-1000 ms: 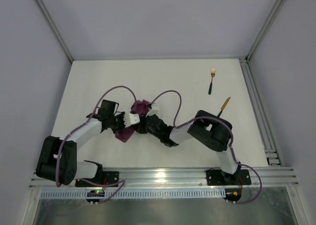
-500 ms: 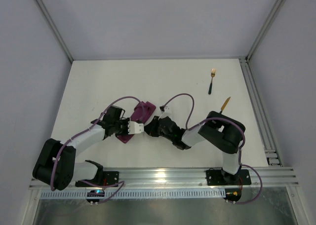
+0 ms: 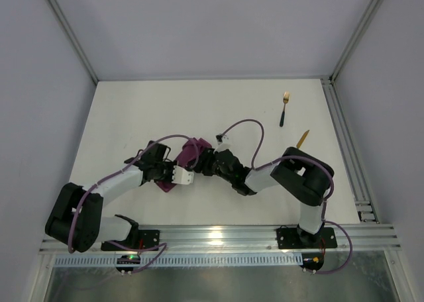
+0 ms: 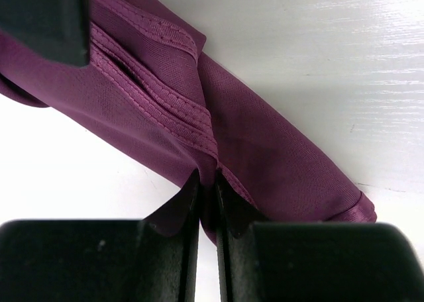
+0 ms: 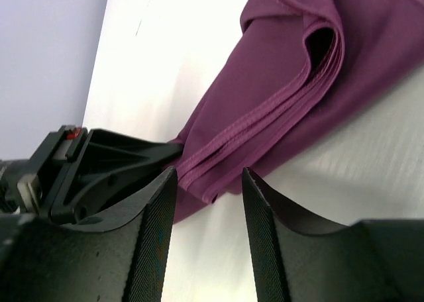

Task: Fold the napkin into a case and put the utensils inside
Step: Smooth out the smaller rectangle-folded napkin at the center of the board.

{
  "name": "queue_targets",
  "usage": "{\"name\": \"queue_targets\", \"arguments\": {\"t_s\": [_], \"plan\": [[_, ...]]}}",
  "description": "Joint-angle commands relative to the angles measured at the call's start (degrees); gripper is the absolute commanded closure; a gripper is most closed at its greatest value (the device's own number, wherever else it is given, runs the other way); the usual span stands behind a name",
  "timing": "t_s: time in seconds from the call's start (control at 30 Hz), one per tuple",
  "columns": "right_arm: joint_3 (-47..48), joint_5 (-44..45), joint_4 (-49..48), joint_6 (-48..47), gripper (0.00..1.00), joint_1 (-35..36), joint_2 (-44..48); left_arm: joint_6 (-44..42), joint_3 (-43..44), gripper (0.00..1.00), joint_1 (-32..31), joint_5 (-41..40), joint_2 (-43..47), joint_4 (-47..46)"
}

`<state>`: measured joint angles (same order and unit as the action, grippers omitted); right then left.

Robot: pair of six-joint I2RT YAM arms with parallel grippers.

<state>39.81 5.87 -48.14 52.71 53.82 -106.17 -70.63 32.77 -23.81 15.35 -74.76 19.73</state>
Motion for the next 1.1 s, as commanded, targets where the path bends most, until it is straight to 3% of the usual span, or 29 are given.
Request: {"name": "queue_targets", "arguments": {"t_s": [0.0, 0.37, 0.47, 0.5, 0.63, 0.73, 0.87, 1.07], "plan": [[3.25, 1.16, -0.73, 0.55, 0.51, -0.65, -1.49, -3.28, -0.87, 0.87, -0.71, -0.67, -1.79, 9.36], [10.02, 1.95, 9.55, 1.96, 0.53, -0.82, -7.47, -5.92, -0.87, 0.86, -3.17, -4.89, -2.49, 10.16], [8.97, 2.39, 10.43, 2.05, 0.67, -0.82, -6.95, -6.53, -0.52, 0.86, -3.96, -5.60, -2.84, 10.77], [8.10, 2.74, 11.04, 2.13, 0.79, -0.82, -6.68, -6.45, -0.43, 0.86, -4.05, -5.60, -3.02, 11.03], [6.33, 3.19, 11.93, 2.84, 0.94, -1.09, -6.07, -4.96, -0.17, 0.84, -4.05, -3.76, -2.67, 11.30], [5.63, 2.48, 11.23, 3.37, 0.96, -1.18, -6.50, -3.64, 0.71, 0.79, -4.05, -1.82, -1.79, 12.88], [4.66, 2.39, 10.08, 3.89, 0.96, -1.18, -6.60, -3.02, 2.20, 0.66, -4.05, -0.07, 0.14, 15.95], [4.48, 1.25, 9.99, 1.27, 0.96, -1.00, -4.32, -1.71, 3.17, 0.68, -4.05, -0.94, -1.17, 15.79]]}}
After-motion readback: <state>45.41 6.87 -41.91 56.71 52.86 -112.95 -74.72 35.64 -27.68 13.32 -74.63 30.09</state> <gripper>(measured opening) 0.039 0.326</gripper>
